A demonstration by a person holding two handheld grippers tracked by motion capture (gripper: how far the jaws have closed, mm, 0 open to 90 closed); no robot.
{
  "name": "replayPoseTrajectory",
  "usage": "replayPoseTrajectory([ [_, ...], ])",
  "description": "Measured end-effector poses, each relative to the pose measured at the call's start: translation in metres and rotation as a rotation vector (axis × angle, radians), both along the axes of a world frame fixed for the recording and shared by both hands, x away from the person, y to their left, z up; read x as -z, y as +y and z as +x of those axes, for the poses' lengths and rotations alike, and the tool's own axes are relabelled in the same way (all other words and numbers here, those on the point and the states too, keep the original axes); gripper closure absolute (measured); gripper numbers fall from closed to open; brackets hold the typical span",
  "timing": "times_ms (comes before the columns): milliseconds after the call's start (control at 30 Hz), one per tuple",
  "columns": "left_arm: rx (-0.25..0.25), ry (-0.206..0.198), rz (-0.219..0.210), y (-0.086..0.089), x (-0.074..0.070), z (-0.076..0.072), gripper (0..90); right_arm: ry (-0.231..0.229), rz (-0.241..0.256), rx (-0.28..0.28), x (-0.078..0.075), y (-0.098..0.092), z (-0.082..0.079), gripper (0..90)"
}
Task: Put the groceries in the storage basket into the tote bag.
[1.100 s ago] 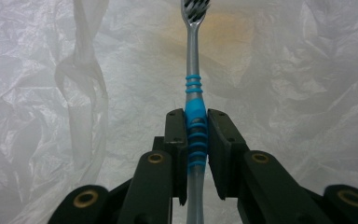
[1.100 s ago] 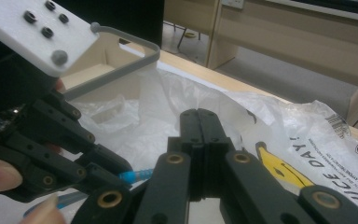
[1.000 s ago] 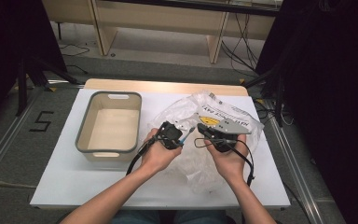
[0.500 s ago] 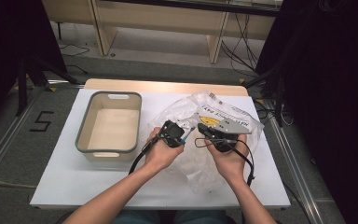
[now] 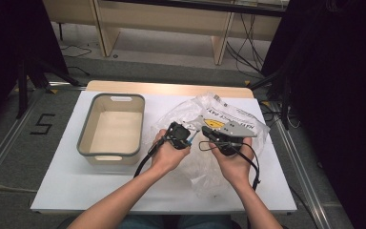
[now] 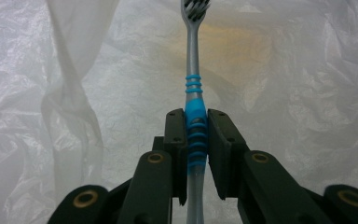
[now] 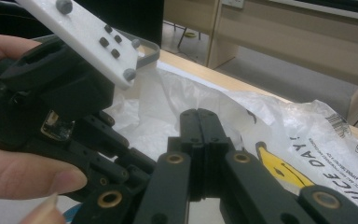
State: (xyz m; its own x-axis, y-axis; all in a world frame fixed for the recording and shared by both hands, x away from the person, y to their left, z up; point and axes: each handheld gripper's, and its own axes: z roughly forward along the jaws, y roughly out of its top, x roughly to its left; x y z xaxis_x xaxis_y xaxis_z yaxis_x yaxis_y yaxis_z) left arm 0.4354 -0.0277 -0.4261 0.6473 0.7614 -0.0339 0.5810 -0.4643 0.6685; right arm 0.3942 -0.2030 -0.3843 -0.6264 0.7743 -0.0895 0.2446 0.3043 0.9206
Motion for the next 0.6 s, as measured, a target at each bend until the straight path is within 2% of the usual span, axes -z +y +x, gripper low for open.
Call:
replayPoseTrajectory([
  [367,-0.014,-0.008,-0.011,-0.0050,0.0027,0.0036,78.1,0.000,-0.001,0.001,0.0001,-0.0004,0.0001,90.0],
  [600,-0.015,-0.007,-0.005,-0.0076,0.0054,0.0060,78.0,0.000,0.000,0.003,0.0000,-0.0006,0.0000,90.0],
])
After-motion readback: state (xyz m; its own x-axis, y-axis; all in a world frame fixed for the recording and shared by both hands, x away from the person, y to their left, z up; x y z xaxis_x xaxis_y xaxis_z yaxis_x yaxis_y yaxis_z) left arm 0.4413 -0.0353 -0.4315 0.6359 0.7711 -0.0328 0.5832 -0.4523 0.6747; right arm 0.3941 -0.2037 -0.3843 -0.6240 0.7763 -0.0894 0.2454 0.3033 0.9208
